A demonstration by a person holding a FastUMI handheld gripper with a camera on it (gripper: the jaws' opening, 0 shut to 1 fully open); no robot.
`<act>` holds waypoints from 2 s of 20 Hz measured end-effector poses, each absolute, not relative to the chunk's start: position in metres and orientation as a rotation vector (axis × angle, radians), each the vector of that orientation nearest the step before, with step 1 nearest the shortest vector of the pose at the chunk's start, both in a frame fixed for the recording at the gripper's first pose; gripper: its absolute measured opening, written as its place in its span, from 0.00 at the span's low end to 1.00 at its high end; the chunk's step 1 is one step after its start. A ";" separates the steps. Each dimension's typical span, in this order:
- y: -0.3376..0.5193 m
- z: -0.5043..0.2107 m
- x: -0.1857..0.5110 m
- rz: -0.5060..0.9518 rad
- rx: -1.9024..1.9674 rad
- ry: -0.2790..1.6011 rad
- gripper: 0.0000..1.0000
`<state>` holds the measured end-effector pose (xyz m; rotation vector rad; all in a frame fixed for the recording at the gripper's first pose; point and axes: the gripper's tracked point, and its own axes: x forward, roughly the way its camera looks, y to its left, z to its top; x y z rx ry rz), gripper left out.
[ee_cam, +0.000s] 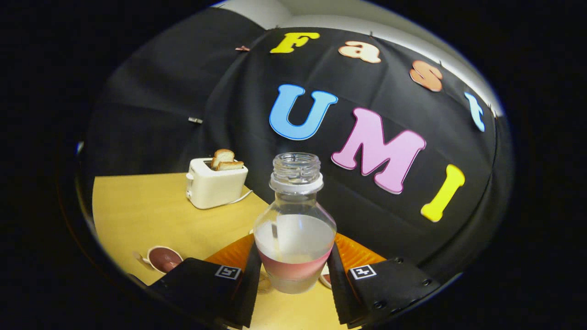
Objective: Take the bottle from table, then pour the juice into the cup, finally place the bottle on the coaster
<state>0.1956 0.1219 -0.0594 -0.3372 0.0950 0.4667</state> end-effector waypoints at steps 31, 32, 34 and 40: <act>0.131 -0.207 0.255 0.459 -0.033 0.285 0.88; 0.132 -0.214 0.257 0.457 -0.035 0.288 0.99; 0.130 -0.214 0.250 0.459 -0.031 0.304 0.98; 0.120 -0.205 0.216 0.474 -0.016 0.337 0.98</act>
